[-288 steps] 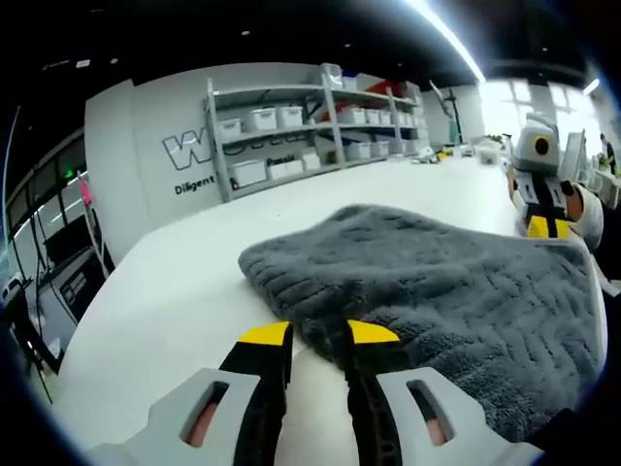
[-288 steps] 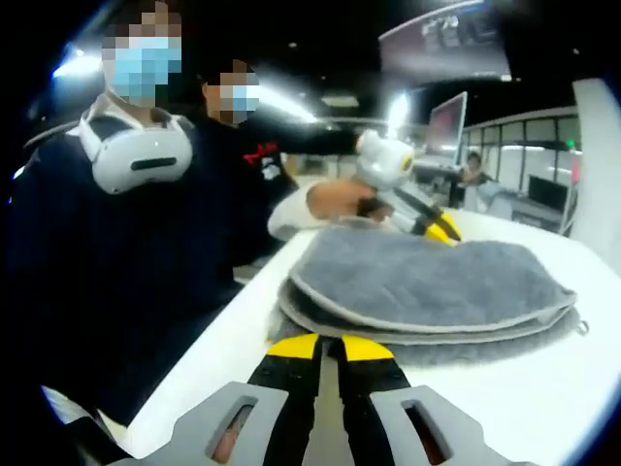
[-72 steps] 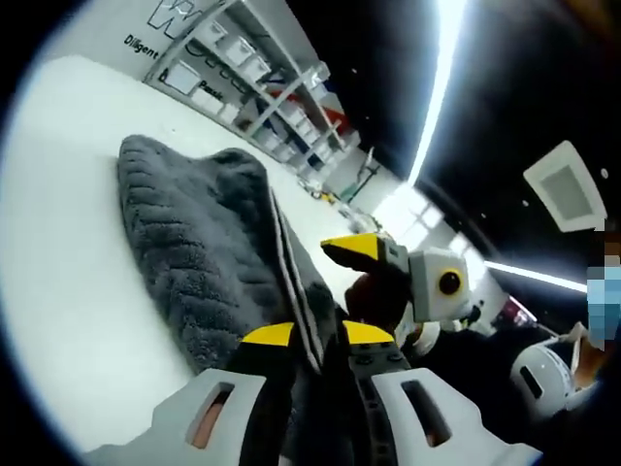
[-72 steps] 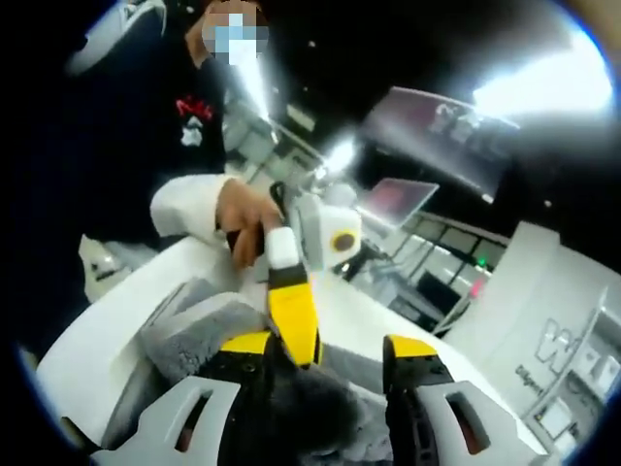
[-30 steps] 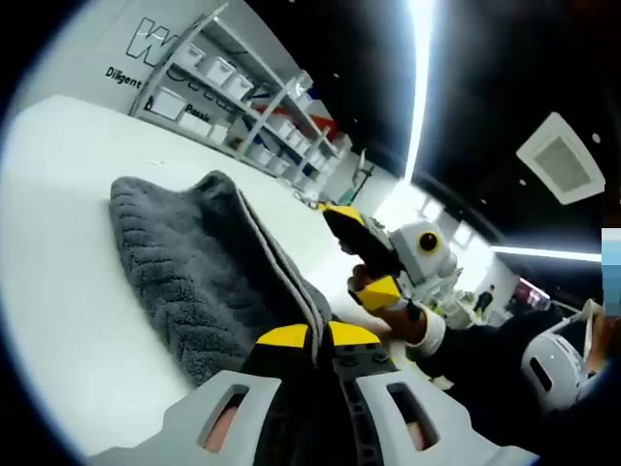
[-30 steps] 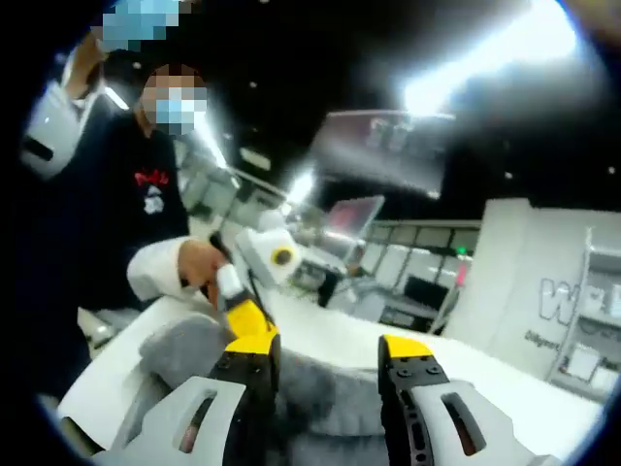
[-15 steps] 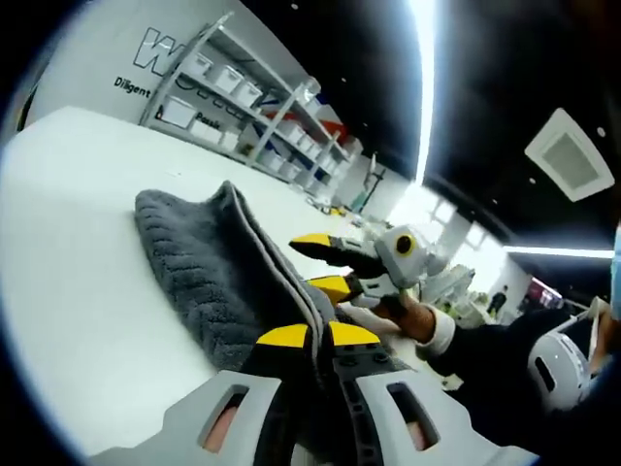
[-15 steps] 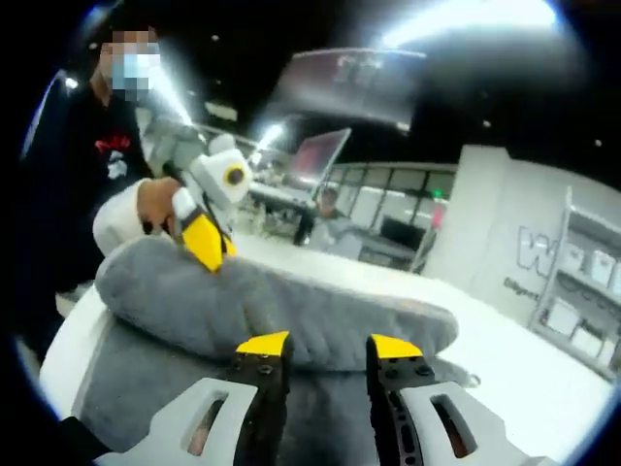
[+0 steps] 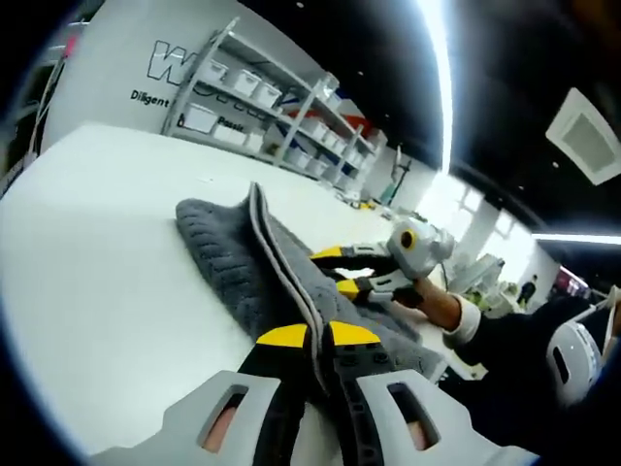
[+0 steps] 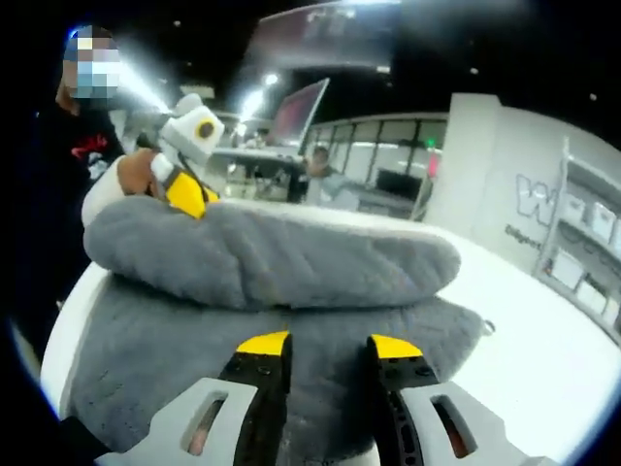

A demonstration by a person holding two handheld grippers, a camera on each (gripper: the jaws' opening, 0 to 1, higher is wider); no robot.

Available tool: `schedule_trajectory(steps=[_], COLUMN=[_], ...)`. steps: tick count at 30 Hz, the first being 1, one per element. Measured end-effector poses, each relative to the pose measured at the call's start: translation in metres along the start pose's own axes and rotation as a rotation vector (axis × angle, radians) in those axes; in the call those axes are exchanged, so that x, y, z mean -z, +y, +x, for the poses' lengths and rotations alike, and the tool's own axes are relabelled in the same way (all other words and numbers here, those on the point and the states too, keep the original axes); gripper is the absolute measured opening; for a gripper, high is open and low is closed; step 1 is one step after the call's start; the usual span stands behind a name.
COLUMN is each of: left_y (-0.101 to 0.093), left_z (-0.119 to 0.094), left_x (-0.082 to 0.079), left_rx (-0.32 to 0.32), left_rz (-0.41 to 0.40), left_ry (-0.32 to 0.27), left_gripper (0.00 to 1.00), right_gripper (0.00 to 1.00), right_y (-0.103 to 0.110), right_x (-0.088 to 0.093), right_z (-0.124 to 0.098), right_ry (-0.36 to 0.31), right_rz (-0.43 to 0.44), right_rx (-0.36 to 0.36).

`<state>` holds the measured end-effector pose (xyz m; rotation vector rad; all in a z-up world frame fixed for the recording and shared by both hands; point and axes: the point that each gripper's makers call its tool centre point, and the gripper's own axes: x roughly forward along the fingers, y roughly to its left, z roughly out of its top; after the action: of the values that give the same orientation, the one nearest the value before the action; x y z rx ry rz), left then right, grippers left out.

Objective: Open the folded towel by lifting each exposed corner and separating the folded layers until the towel lies flat within the target outline without major curled edges

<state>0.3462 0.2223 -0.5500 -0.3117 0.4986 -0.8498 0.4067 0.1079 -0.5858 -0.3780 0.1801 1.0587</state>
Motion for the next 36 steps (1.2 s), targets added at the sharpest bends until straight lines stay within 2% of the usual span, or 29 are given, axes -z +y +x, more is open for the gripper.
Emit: schedule_trajectory(steps=[3, 5, 11, 18, 22, 26, 28, 30, 36], left_y=[0.005, 0.011, 0.021, 0.031, 0.031, 0.034, 0.035, 0.035, 0.042], left_z=[-0.006, -0.012, -0.021, -0.030, -0.032, -0.035, -0.037, -0.039, -0.049], left_x=[-0.001, -0.001, 0.001, 0.001, 0.002, 0.001, 0.001, 0.000, 0.001], left_rx=[-0.032, -0.072, -0.124, -0.160, -0.170, -0.184, -0.191, -0.199, -0.225], left_rz=[0.003, 0.038, 0.038, 0.044, 0.046, 0.043, 0.047, 0.049, 0.052], left_ry=[-0.007, 0.000, -0.003, -0.015, -0.015, -0.017, -0.017, -0.020, -0.027], left_gripper=[0.05, 0.05, 0.05, 0.05, 0.05, 0.05, 0.05, 0.05, 0.05], right_gripper=[0.29, 0.29, 0.29, 0.30, 0.30, 0.28, 0.26, 0.26, 0.26], right_y=[0.000, 0.000, -0.004, -0.009, -0.009, -0.016, -0.026, -0.032, -0.036], right_x=[0.001, 0.001, 0.006, 0.007, 0.006, 0.003, 0.004, 0.010, 0.018], right_z=[-0.001, -0.001, -0.002, -0.005, -0.005, -0.009, -0.012, -0.013, -0.014], right_ry=[0.003, 0.003, 0.019, 0.020, 0.021, 0.014, 0.011, 0.026, 0.058], right_rz=[-0.002, -0.003, 0.063, 0.093, 0.081, 0.031, 0.053, 0.116, 0.122], right_rx=[0.002, 0.006, 0.007, 0.009, 0.013, 0.056, 0.088, 0.097, 0.125])
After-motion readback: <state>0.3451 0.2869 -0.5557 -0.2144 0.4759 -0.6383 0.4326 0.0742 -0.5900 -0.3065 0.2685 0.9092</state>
